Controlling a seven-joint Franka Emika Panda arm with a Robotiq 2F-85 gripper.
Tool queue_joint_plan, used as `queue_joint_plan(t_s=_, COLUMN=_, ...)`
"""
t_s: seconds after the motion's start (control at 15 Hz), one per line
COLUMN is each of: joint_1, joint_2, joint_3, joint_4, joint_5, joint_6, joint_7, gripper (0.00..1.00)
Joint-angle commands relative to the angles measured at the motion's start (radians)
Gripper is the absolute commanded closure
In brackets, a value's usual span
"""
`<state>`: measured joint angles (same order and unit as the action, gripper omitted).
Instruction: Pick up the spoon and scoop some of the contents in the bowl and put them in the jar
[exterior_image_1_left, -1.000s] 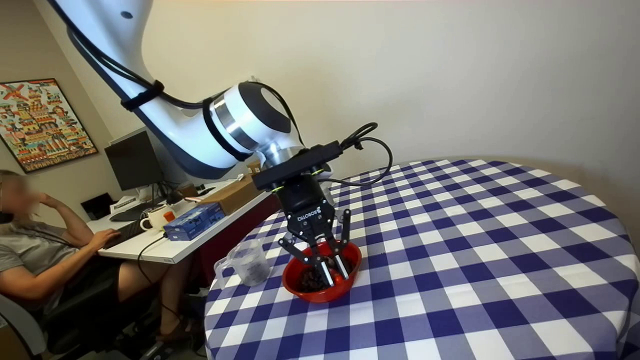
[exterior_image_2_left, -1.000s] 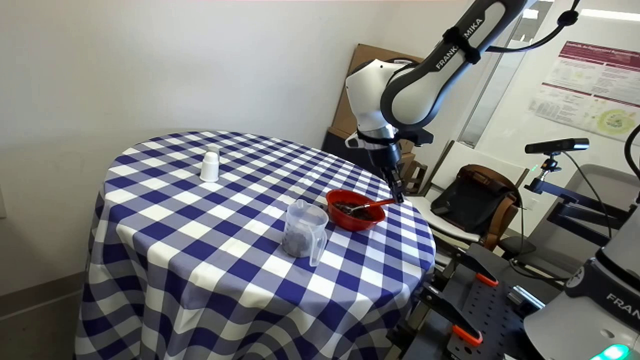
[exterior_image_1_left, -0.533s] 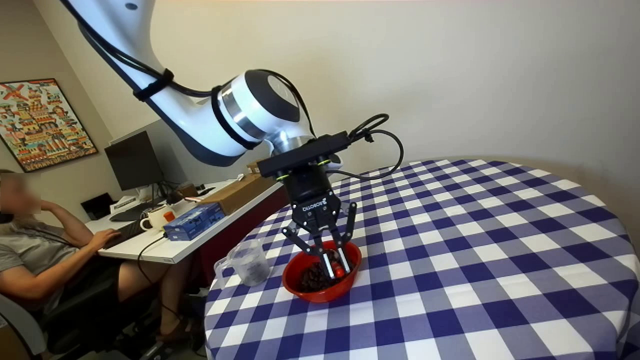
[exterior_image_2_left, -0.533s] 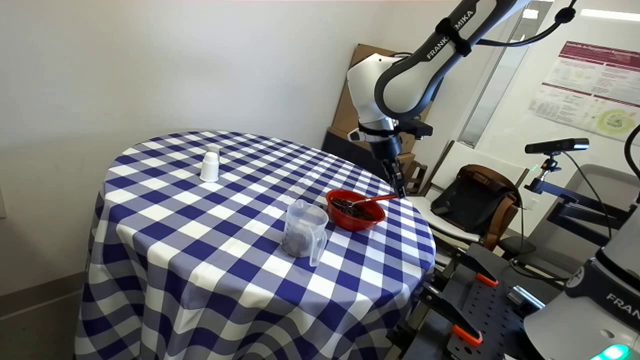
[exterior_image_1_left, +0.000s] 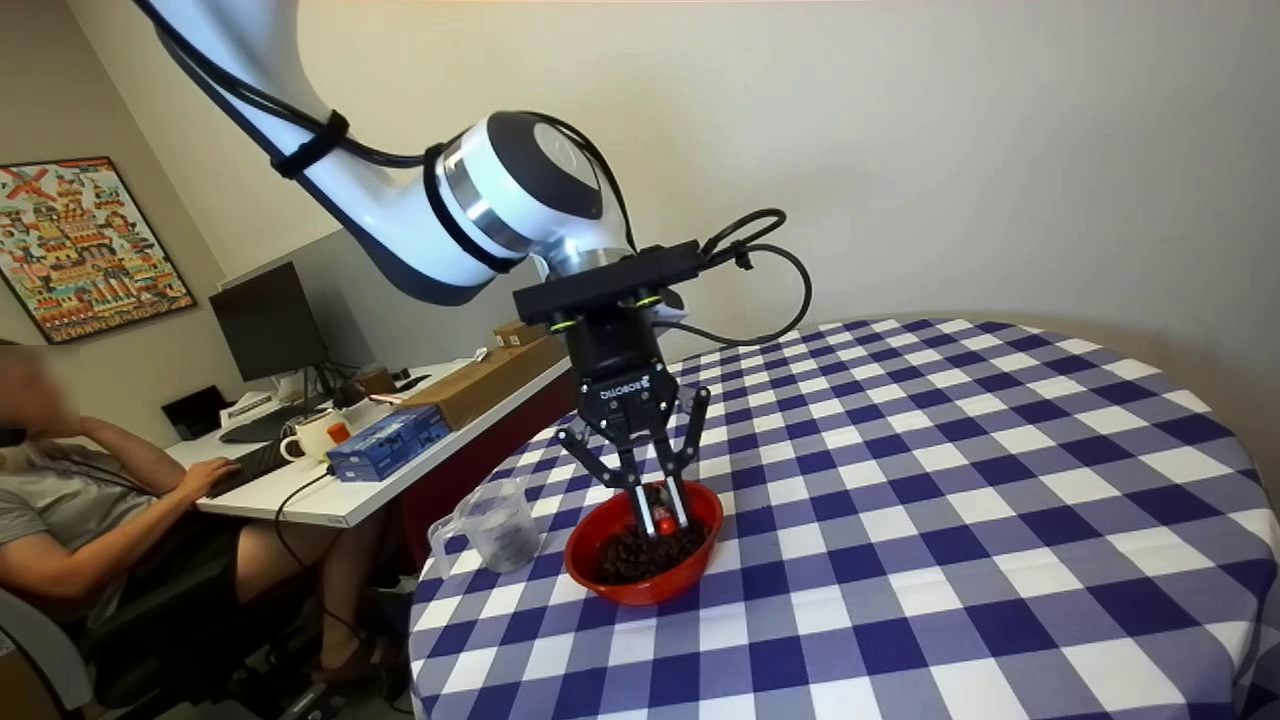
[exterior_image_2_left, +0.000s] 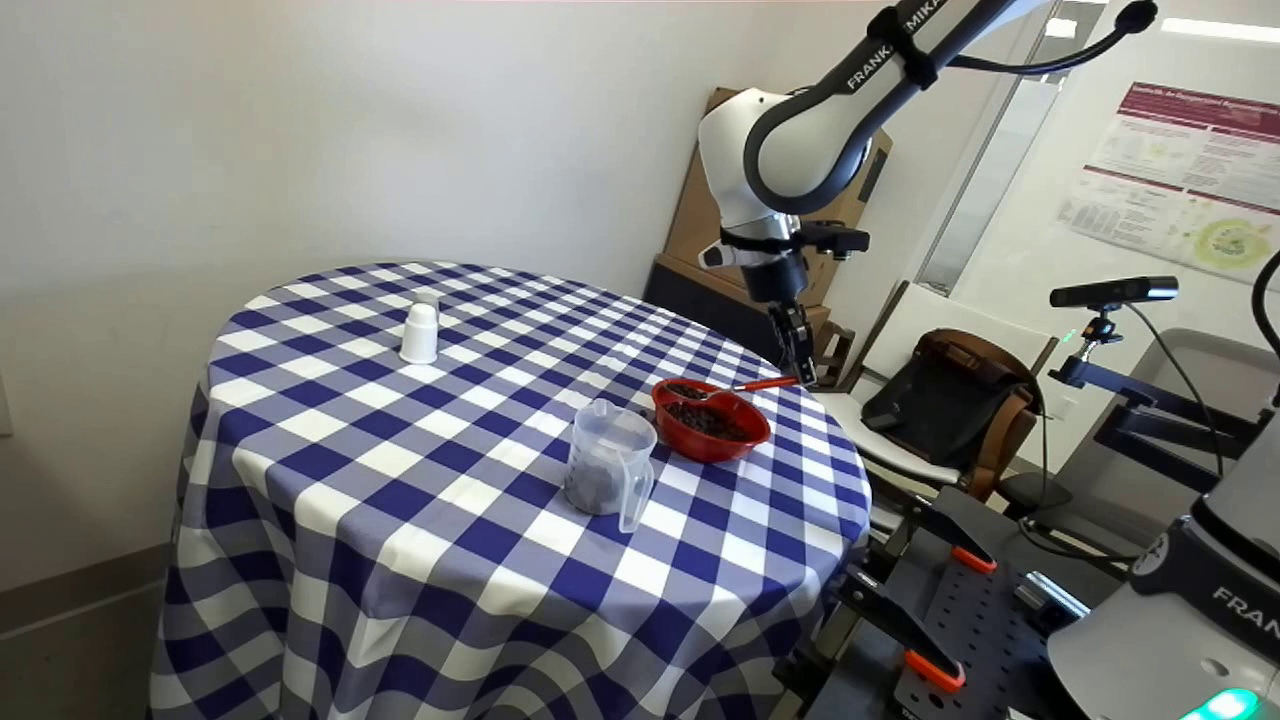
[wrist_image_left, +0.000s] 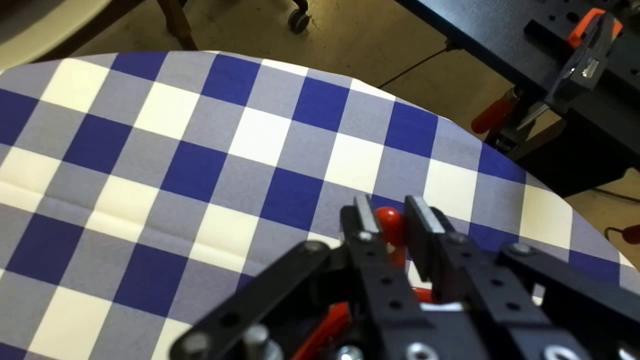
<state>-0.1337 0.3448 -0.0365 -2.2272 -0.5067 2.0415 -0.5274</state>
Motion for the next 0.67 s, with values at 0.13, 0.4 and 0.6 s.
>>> queue_joint_plan(t_s=0.13, joint_1=-0.002, joint_2=-0.082, joint_3=0.000, joint_4=0.000, joint_5=0.047, joint_6=-0.040, joint_7=-0.079, gripper=0.95)
queue_joint_plan(t_s=0.4, joint_1=0.009, joint_2=-0.125, joint_3=0.002, joint_4=-0.020, joint_5=0.040, joint_6=-0.032, joint_7=-0.093, gripper=0.95)
queue_joint_plan(t_s=0.6, joint_1=0.024, joint_2=-0.158, joint_3=0.012, joint_4=-0.044, joint_5=0.035, joint_6=-0.025, joint_7=-0.094, gripper=0.95)
